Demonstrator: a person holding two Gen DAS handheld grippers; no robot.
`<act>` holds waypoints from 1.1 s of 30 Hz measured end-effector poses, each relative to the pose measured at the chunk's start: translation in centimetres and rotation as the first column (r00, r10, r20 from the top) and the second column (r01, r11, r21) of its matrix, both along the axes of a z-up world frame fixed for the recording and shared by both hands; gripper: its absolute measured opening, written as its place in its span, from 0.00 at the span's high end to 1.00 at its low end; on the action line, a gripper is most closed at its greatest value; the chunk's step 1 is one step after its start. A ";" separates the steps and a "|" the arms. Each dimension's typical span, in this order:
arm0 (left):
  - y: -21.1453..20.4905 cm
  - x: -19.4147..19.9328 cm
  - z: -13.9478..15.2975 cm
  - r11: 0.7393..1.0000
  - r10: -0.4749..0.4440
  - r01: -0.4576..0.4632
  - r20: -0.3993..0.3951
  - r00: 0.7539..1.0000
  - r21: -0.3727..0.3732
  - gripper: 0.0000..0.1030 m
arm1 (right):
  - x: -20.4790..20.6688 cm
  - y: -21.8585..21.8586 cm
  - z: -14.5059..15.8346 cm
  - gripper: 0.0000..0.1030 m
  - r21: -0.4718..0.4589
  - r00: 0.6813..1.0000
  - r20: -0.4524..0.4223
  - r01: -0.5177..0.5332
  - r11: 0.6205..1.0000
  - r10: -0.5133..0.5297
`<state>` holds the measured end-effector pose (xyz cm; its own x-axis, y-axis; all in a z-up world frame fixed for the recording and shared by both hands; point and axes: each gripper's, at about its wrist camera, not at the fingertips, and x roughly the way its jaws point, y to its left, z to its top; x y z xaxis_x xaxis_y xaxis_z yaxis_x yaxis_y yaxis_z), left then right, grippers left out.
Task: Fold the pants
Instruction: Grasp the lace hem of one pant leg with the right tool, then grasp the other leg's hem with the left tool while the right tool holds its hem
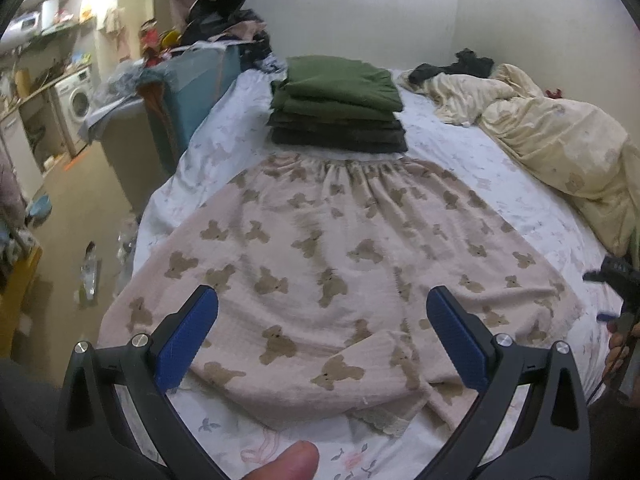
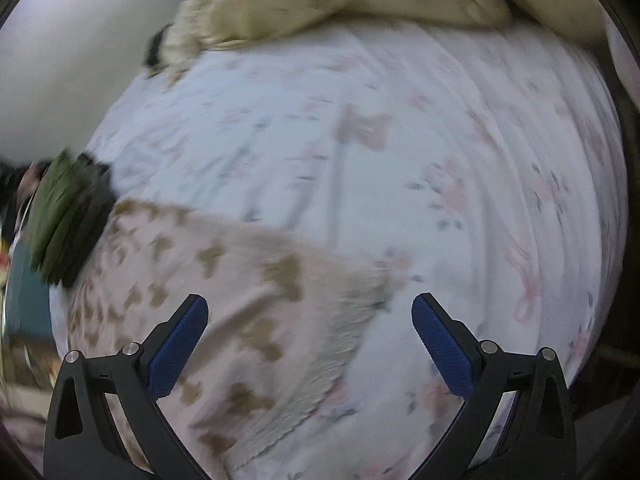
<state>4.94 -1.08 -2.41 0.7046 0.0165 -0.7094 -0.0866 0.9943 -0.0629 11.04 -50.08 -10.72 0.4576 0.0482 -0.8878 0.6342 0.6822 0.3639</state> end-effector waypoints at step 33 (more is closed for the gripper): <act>2.2 -0.5 0.6 0.997 0.075 -0.074 0.015 0.997 -0.034 0.00 | 4.1 11.6 6.7 0.94 -0.283 0.856 0.280 -0.359 0.889 0.435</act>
<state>4.48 1.10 -1.82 0.7140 0.0454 -0.6986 -0.1587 0.9824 -0.0984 15.18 -38.50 -3.99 0.7046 0.1153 -0.7002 0.1629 0.9341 0.3178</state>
